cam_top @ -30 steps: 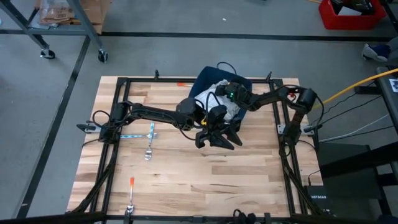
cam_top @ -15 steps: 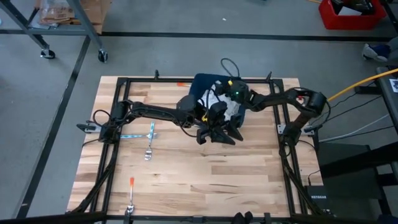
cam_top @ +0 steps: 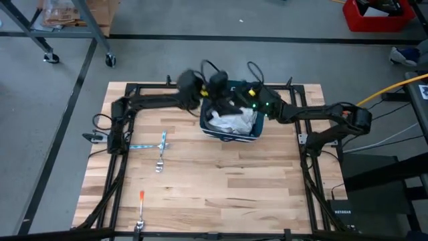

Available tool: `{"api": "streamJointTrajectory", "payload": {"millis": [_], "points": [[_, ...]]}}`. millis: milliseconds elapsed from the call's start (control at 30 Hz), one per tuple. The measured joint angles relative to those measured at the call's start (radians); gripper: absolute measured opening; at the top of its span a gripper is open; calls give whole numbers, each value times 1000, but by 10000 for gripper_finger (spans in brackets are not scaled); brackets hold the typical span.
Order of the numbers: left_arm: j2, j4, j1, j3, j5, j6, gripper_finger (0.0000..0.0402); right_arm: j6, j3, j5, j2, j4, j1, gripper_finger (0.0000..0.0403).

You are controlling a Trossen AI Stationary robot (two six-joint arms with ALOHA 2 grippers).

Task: Fold towel
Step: Put the stacked and folded towels into the blue laundry bin, then return to Home Position

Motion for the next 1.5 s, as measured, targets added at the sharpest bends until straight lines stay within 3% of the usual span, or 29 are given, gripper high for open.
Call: {"api": "streamJointTrajectory", "payload": {"millis": [133, 267, 400, 567, 800, 900, 1100, 1300, 1500], "points": [[-83, -206, 78, 0, 45, 132, 148, 3, 0, -10, 35, -103, 57, 232], [-191, -632, 161, 0, 22, 399, 148, 4, 0, -9, 102, -149, 107, 232], [-288, -1104, 252, 0, -151, 667, 148, 8, 0, -9, 189, -155, 146, 232], [-365, -1546, 336, 0, -373, 847, 148, 47, 1, -9, 291, -145, 172, 232], [-387, -2062, 378, -1, -469, 979, 148, 61, 6, 0, 398, -125, 168, 232], [-387, -2135, 376, -1, -474, 983, 148, 60, 5, 14, 402, -117, 169, 232], [-397, -2109, 369, -1, -482, 979, 148, 55, -3, 22, 330, -45, 168, 232], [-477, -2108, 393, -2, -544, 991, 148, -31, -2, 29, 118, -114, 169, 232], [-661, -2182, 425, -2, -703, 1002, 148, -90, -2, 39, -202, -216, 168, 232]]}}
